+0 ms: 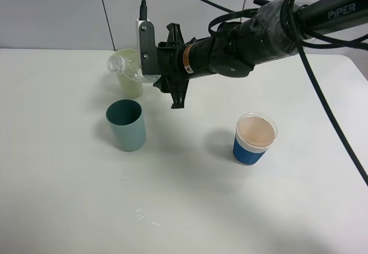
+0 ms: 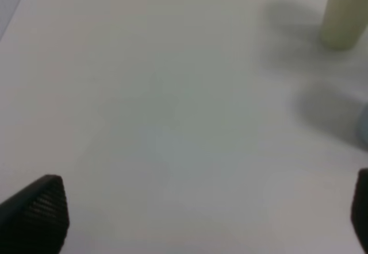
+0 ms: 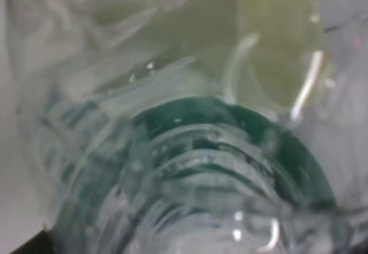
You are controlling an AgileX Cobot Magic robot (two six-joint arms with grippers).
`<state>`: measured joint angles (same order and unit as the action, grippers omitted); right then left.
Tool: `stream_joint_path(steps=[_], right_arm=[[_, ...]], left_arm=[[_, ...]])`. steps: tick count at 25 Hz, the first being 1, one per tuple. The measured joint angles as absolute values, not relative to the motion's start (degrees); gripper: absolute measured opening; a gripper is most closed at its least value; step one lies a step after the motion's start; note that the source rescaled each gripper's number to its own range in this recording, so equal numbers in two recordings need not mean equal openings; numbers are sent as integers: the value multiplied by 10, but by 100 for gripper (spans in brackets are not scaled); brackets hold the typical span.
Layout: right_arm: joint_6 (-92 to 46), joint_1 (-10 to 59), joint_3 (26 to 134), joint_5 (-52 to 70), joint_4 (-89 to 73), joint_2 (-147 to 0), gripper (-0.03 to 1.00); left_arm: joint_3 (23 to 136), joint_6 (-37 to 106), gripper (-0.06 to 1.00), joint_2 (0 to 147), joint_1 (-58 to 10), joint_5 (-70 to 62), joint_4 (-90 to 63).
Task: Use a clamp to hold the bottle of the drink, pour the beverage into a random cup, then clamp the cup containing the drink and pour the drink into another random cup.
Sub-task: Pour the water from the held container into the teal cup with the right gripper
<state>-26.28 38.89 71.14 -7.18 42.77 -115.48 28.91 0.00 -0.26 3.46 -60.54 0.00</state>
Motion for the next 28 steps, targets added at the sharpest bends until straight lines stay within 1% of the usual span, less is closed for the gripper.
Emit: stream_joint_path(steps=[10,28], right_arm=[[-267,393,713,-39,482,-1155,1],[-267,394,713,-31,539,-1155,1]], left_arm=[[289,3,100,-3,35,-605,0],[289,0,100,-3,35,-605,0]])
